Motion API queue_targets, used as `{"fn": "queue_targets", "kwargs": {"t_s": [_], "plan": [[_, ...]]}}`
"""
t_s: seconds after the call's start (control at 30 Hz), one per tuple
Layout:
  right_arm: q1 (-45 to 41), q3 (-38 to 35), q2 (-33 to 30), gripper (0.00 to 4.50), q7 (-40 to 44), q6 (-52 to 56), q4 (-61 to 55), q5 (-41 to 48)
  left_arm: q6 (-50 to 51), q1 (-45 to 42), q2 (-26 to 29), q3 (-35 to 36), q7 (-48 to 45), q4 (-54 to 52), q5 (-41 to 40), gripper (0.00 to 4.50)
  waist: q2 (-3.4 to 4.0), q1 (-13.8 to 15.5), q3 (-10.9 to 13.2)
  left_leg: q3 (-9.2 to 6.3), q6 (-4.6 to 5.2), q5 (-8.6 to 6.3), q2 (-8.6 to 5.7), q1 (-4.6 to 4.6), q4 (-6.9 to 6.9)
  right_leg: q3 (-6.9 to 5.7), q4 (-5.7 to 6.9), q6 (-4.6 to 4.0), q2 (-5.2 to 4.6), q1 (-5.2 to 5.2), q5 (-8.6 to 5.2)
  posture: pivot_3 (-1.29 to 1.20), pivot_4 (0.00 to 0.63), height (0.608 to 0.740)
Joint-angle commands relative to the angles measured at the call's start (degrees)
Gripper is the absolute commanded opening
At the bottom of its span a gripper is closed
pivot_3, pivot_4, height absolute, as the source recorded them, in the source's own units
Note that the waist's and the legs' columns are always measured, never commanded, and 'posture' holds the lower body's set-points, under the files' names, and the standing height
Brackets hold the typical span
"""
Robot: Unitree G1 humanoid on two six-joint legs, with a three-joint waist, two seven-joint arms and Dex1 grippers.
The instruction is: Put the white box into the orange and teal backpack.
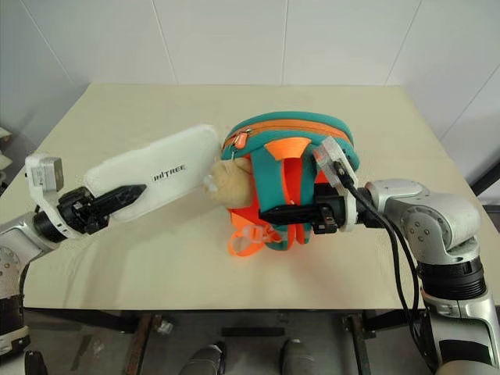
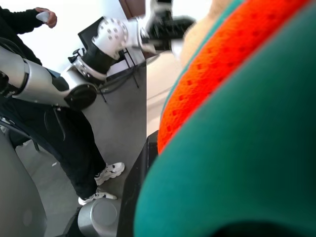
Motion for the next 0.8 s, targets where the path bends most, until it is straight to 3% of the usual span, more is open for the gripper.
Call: {"fn": "queue_targets", "kwargs": {"t_s": [0.03, 0.23, 0.47, 0.7, 0.8], "plan": [[-1.0, 0.7, -0.2, 0.04, 1.4, -1.2, -0.3, -0.4, -5.0, -1.6, 2.2, -2.8, -5.0, -2.1, 1.7, 1.21, 0.0, 0.0, 0.0, 0.01, 0.0, 0.0, 0.0, 0.01, 0.0, 0.01, -0.01, 0.0, 0.0, 0.01, 0.0, 0.0, 0.15, 0.74], [-1.7, 2.0, 1.0, 0.04, 2.0, -2.1, 0.6, -1.4, -12.1, -6.1, 5.2, -10.9, -12.4, 1.4, 7.7, 1.21, 0.0, 0.0, 0.0, 0.01, 0.02, -0.01, 0.0, 0.0, -0.01, 0.0, -0.02, 0.0, 0.01, 0.0, 0.0, 0.0, 0.15, 0.74], [-3.3, 3.5, 2.6, 0.04, 2.6, -3.0, 1.6, -2.4, -20.6, -18.2, 4.7, -23.4, -18.6, 12.3, 19.2, 1.21, 0.0, 0.0, 0.0, 0.01, 0.02, 0.0, -0.02, 0.0, 0.03, -0.01, -0.01, 0.03, 0.02, 0.04, 0.01, 0.0, 0.15, 0.74], [-3.8, 3.7, 3.3, 0.04, 2.5, -3.2, 1.8, -2.8, -24.0, -32.0, -4.9, -32.0, -20.0, 23.1, 25.8, 1.21, 0.0, 0.0, 0.0, 0.0, 0.04, -0.01, -0.01, -0.02, 0.08, -0.02, 0.05, 0.06, 0.05, 0.04, 0.01, 0.0, 0.15, 0.74], [-3.7, 3.8, 3.8, 0.04, 2.2, -3.6, 1.5, -3.2, -26.2, -38.9, -13.0, -34.5, -15.8, 31.4, 29.8, 1.21, -0.01, 0.1, 0.0, -0.02, 0.05, -0.01, -0.02, -0.05, 0.16, -0.02, 0.09, 0.1, 0.05, 0.03, 0.01, 0.0, 0.15, 0.74]]}}
